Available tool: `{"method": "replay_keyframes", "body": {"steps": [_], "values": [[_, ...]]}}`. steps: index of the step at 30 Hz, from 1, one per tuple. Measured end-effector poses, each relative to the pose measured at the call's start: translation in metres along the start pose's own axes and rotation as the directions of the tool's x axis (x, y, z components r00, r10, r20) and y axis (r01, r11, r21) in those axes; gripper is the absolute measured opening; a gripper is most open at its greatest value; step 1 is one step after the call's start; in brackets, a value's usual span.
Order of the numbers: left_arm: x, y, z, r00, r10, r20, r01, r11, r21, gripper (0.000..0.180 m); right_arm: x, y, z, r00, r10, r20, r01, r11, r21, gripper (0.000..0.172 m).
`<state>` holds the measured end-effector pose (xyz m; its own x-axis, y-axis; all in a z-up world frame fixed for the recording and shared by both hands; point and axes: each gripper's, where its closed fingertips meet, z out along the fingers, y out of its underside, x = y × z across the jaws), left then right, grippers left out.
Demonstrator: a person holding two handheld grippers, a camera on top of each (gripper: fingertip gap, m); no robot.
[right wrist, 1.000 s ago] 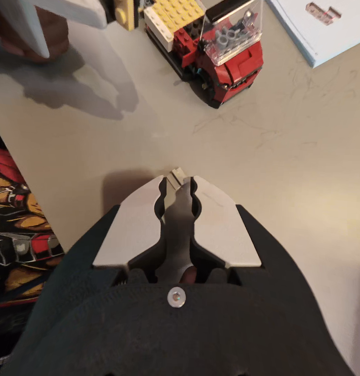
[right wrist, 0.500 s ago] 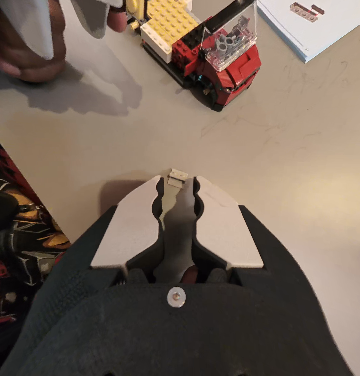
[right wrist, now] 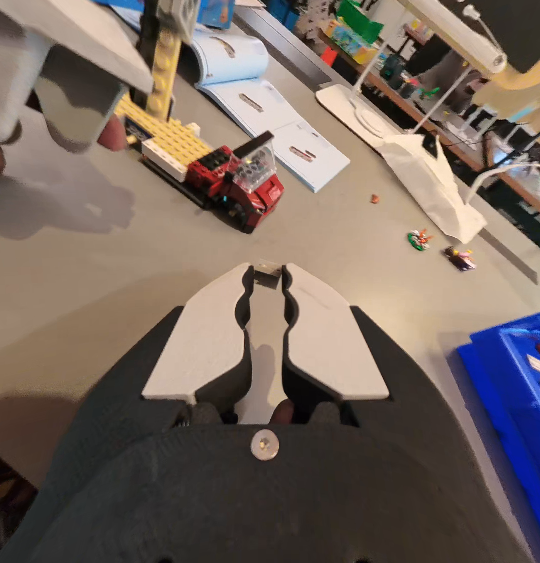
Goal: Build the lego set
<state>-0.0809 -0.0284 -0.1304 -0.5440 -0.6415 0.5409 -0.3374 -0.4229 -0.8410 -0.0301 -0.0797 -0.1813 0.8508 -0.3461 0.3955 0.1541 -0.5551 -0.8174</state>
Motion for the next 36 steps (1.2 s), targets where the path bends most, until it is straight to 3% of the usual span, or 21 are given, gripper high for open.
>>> {"method": "replay_keyframes", "body": {"steps": [10,14,23,31,36], "values": [[0.004,0.000,0.016,0.999,-0.018,-0.052,0.018,1.000,-0.004,0.017,0.015,0.039,-0.030,1.000,0.026,0.007,-0.025,0.992,-0.126,0.025],[0.005,0.000,0.017,0.998,-0.013,-0.054,0.013,1.000,-0.006,0.017,0.017,0.047,-0.035,0.995,0.007,0.096,0.006,0.991,-0.135,0.025],[0.016,0.002,0.014,0.997,0.009,-0.077,-0.007,1.000,0.018,0.017,-0.010,0.052,-0.040,0.912,-0.274,0.305,0.325,0.937,-0.127,0.018],[0.017,0.002,0.012,0.995,0.002,-0.095,0.001,1.000,0.025,0.017,-0.014,0.055,-0.036,0.917,-0.107,0.385,0.197,0.959,-0.202,0.018],[0.017,0.000,0.010,0.994,-0.012,-0.106,0.016,0.999,0.036,0.017,-0.015,0.053,-0.034,0.914,-0.106,0.392,0.197,0.960,-0.199,0.018]]}}
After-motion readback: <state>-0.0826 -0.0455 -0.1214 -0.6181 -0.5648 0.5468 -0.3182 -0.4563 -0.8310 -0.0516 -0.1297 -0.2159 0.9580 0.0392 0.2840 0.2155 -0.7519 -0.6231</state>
